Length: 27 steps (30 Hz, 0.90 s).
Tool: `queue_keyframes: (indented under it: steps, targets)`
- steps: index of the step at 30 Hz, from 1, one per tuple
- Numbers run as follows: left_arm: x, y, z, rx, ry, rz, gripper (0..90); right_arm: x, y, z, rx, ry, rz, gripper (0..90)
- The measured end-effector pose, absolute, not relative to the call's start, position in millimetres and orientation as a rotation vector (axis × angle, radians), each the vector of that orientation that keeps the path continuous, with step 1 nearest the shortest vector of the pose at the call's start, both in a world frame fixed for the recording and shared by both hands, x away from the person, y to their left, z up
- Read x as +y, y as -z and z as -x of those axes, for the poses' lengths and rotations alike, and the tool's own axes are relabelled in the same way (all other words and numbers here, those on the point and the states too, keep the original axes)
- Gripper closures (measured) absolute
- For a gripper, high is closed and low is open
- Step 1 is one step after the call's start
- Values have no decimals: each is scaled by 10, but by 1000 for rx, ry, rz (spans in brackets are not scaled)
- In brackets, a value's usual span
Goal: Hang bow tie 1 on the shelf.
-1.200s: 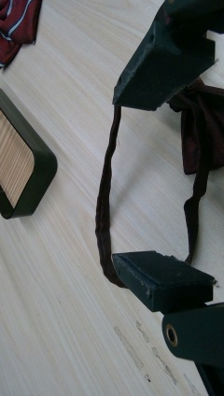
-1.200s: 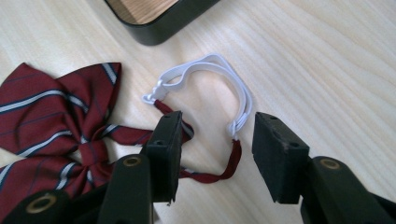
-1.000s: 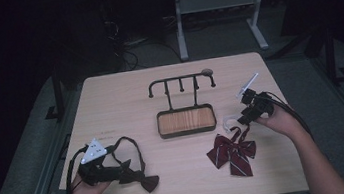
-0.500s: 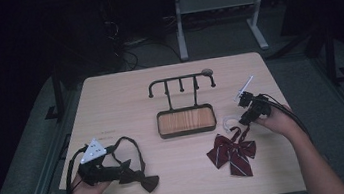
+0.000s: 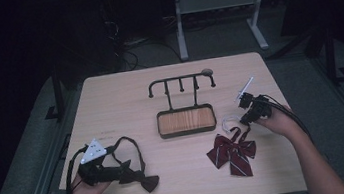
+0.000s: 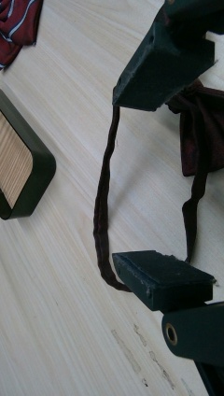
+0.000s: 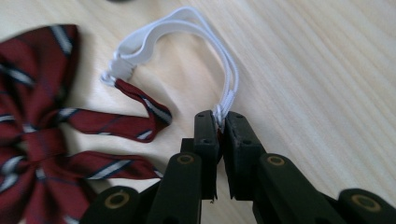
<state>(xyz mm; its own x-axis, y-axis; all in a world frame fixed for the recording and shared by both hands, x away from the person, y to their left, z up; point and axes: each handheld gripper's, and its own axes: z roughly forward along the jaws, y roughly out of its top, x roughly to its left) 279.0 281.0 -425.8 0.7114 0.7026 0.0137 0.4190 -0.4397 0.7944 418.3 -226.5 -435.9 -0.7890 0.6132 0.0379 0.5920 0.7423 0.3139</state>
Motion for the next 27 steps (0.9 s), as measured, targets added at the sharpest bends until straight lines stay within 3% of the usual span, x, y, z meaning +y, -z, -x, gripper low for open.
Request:
queue_keyframes:
  steps: [27]
  targets:
    - [2796, 4229, -2752, 833, -477, -2075, 220, -2269, 3883, -3923, 2929, -652, -838, 838]
